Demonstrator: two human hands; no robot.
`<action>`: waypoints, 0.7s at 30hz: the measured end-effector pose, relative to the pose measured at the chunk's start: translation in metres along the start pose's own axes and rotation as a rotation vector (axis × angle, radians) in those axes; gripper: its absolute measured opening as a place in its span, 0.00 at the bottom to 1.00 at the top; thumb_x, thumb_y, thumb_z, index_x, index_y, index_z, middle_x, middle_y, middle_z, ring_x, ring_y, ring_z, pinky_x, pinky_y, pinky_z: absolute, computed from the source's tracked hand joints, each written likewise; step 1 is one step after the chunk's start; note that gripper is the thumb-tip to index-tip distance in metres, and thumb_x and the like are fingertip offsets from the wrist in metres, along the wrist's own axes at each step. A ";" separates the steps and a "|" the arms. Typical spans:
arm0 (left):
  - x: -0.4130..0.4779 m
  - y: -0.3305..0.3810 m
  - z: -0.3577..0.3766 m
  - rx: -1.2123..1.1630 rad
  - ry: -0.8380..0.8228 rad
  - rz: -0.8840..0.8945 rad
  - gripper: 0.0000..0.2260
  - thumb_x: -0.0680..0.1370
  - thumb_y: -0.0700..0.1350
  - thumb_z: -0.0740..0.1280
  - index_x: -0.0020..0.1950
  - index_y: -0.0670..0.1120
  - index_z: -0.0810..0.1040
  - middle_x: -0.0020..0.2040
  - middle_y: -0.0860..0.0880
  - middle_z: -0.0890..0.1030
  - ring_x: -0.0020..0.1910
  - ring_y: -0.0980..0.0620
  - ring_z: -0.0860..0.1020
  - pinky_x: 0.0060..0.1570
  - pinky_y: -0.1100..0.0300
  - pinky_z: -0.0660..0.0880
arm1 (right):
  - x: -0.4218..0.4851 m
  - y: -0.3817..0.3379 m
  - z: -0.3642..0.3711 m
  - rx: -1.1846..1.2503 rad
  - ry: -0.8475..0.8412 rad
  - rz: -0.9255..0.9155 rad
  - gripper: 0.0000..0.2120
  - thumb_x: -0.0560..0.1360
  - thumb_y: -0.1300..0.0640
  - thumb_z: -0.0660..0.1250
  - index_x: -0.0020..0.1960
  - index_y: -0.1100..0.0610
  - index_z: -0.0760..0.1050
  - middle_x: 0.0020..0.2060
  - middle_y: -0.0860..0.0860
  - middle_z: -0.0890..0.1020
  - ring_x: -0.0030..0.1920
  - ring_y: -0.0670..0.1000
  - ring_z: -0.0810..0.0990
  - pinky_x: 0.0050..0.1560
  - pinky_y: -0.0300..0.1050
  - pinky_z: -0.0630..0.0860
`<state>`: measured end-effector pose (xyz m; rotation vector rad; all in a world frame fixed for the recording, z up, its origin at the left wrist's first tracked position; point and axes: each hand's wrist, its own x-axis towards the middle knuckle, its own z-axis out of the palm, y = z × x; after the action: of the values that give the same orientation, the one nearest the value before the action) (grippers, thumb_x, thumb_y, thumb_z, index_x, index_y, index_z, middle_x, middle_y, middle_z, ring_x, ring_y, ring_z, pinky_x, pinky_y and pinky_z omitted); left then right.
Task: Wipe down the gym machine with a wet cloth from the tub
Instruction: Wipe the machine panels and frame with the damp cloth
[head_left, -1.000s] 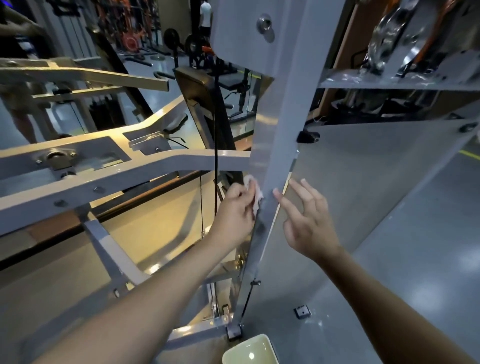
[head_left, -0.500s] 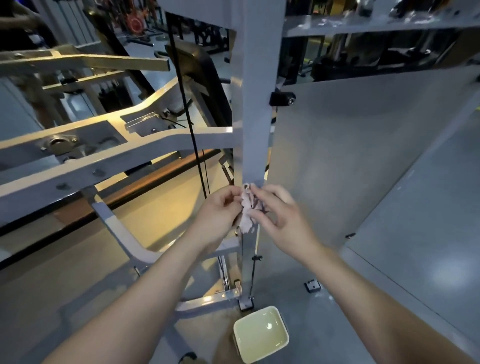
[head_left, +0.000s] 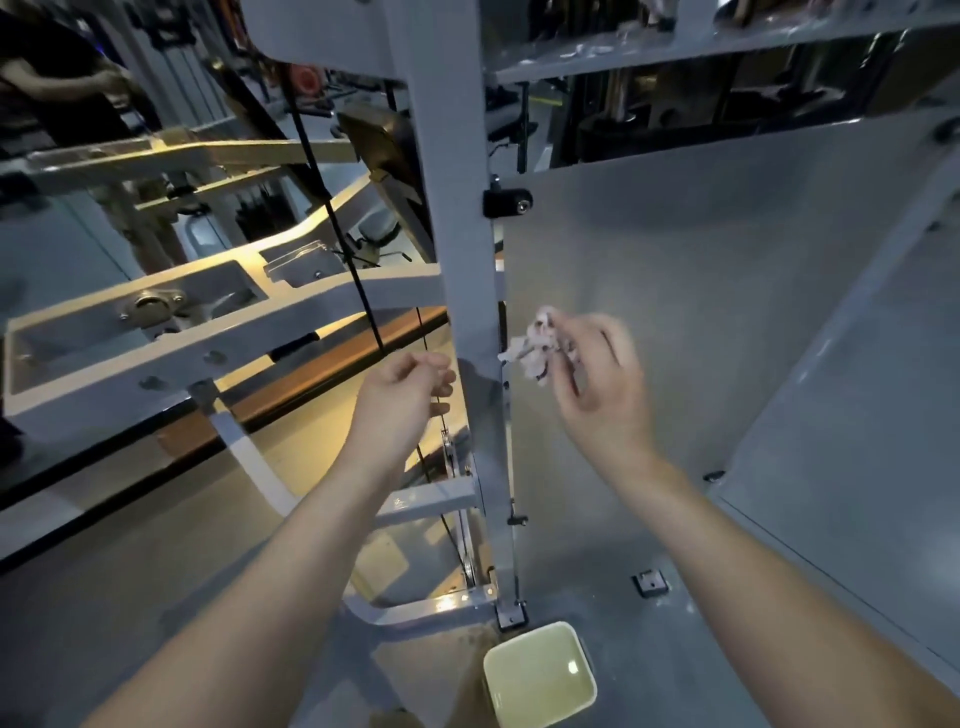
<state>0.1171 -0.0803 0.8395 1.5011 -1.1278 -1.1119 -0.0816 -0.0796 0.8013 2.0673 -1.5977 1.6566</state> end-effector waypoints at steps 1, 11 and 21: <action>0.000 0.003 0.001 0.020 0.035 0.019 0.07 0.82 0.40 0.64 0.55 0.47 0.81 0.52 0.48 0.83 0.54 0.46 0.81 0.56 0.50 0.81 | 0.009 0.002 -0.002 -0.018 0.083 0.021 0.15 0.78 0.67 0.67 0.64 0.61 0.79 0.55 0.56 0.77 0.52 0.48 0.76 0.54 0.33 0.71; -0.010 0.007 0.020 0.162 -0.003 0.162 0.18 0.81 0.40 0.64 0.67 0.58 0.72 0.63 0.59 0.77 0.59 0.61 0.76 0.59 0.55 0.76 | -0.033 0.043 0.040 -0.205 -0.333 -0.099 0.12 0.79 0.64 0.65 0.59 0.55 0.80 0.56 0.48 0.78 0.56 0.51 0.74 0.56 0.52 0.78; -0.016 0.016 0.009 0.169 -0.057 0.185 0.17 0.81 0.39 0.64 0.65 0.57 0.71 0.63 0.58 0.76 0.60 0.58 0.76 0.61 0.54 0.75 | 0.022 0.007 0.016 -0.171 -0.061 0.052 0.10 0.81 0.61 0.63 0.60 0.58 0.78 0.47 0.51 0.74 0.44 0.55 0.76 0.42 0.53 0.77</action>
<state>0.1031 -0.0687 0.8558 1.4667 -1.3994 -0.9573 -0.0774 -0.1067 0.8073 2.0262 -1.7588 1.4274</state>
